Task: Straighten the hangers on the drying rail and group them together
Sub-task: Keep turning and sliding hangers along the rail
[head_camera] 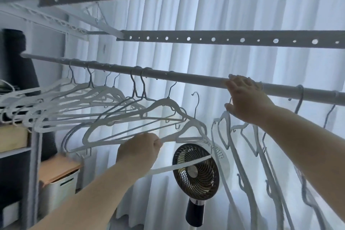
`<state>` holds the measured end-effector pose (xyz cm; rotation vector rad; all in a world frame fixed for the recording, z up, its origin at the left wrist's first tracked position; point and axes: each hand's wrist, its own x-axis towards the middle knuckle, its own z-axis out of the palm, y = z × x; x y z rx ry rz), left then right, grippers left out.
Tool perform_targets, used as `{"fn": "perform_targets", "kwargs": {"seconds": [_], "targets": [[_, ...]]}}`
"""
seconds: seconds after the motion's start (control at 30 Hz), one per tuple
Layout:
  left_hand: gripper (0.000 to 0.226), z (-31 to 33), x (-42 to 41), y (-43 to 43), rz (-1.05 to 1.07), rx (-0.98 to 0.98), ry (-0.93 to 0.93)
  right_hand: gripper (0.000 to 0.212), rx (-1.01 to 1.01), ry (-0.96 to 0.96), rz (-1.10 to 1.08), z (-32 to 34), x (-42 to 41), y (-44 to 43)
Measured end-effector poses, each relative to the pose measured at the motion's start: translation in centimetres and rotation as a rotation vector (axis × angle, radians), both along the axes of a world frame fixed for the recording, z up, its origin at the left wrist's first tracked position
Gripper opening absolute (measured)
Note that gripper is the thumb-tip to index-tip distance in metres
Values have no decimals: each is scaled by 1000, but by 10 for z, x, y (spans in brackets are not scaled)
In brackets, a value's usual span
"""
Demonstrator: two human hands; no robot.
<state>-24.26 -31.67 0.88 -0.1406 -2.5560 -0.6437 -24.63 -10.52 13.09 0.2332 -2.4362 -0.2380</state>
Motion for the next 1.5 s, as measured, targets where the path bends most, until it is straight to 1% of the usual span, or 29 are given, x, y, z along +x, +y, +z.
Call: {"fn": "perform_targets", "kwargs": {"seconds": [0.1, 0.2, 0.3, 0.37, 0.47, 0.57, 0.63, 0.73, 0.77, 0.83, 0.87, 0.97, 1.0, 1.07, 1.13, 1.2, 1.23, 1.33, 1.4, 1.5], "targets": [[39, -19, 23, -16, 26, 69, 1, 67, 1, 37, 70, -14, 6, -2], [42, -29, 48, -36, 54, 128, 29, 65, 73, 92, 112, -26, 18, -12], [37, -31, 71, -55, 84, 140, 68, 62, 137, 23, 150, -29, 32, -24], [32, -32, 87, -68, 80, 136, 87, 62, 122, -30, 186, -27, 45, -34], [28, -40, 117, -88, 50, 168, 124, 64, -13, -84, 282, -23, 65, -57], [22, -52, 151, -116, 12, 209, 114, 64, -177, -220, 376, -26, 83, -92], [22, -56, 174, -140, 0, 165, 78, 54, -307, -321, 458, -31, 93, -119], [26, -58, 204, -177, -2, 149, 29, 27, -531, -394, 563, -36, 109, -155], [26, -60, 212, -190, 1, 154, 13, 20, -570, -419, 573, -37, 114, -165], [24, -65, 225, -213, 11, 179, -14, 13, -584, -484, 568, -41, 125, -181], [23, -67, 231, -224, 11, 197, -30, 12, -588, -531, 564, -43, 132, -189], [23, -79, 244, -249, 58, 199, -74, 20, -578, -622, 558, -53, 152, -206], [20, -83, 247, -255, 96, 221, -72, 22, -571, -642, 554, -57, 159, -211], [4, -91, 251, -264, 185, 273, -33, 22, -567, -667, 544, -63, 172, -220], [25, -97, 252, -265, 251, 244, 9, 20, -574, -671, 509, -70, 183, -227], [32, -99, 255, -260, 258, 199, 29, 21, -607, -708, 476, -78, 190, -234], [32, -99, 256, -255, 234, 201, 10, 23, -646, -741, 475, -83, 193, -238], [30, -101, 256, -234, 112, 288, -77, 26, -809, -837, 503, -97, 198, -245], [27, -100, 255, -218, 20, 340, -146, 27, -895, -850, 500, -101, 201, -246], [28, -102, 253, -196, -129, 344, -249, 26, -1025, -843, 492, -102, 204, -243]]}}
